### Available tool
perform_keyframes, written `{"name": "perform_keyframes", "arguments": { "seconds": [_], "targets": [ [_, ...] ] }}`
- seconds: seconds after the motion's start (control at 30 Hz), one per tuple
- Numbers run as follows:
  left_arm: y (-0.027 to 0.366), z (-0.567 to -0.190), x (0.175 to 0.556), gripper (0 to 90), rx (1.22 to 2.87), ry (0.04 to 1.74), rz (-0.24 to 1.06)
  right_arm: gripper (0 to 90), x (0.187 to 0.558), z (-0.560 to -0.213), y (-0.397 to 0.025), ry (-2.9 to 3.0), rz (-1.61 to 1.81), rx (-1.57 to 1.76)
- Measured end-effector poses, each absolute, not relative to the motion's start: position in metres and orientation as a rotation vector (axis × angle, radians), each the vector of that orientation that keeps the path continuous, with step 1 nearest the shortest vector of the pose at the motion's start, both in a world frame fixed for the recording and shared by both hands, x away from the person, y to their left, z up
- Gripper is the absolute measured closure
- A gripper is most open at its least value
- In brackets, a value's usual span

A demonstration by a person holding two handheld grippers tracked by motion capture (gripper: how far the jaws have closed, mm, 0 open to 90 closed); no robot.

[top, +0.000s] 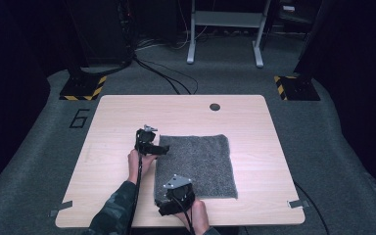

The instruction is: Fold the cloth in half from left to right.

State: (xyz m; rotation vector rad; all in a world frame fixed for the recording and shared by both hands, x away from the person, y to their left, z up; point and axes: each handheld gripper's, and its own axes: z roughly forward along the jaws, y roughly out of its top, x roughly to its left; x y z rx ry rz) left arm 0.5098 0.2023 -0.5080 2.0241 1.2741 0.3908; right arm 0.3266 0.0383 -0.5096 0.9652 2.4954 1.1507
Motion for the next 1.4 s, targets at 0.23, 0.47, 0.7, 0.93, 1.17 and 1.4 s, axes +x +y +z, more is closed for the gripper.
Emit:
{"name": "perform_keyframes", "arguments": {
  "seconds": [0.23,0.47,0.7,0.93,1.17,1.4],
  "targets": [
    [0.195,-0.516,0.524,15.7,2.009,1.3,0.403,33.5,0.32,-0.518,0.065,2.511,1.094,0.9],
    [0.196,-0.52,0.528,24.7,1.98,1.317,0.478,49.3,0.323,-0.519,0.065,2.472,1.08,0.949],
    [0.19,-0.52,0.528,36.6,1.996,1.306,0.518,60.6,0.321,-0.522,0.068,2.481,1.076,0.908],
    [0.184,-0.52,0.526,53.0,2.031,1.262,0.55,72.6,0.317,-0.522,0.069,2.507,1.075,0.909],
    [0.184,-0.52,0.526,65.2,2.012,1.266,0.549,82.7,0.314,-0.525,0.07,2.466,1.113,0.884],
    [0.185,-0.52,0.526,79.5,2.003,1.266,0.52,88.8,0.311,-0.527,0.065,2.467,1.144,0.913]
  ]
}}
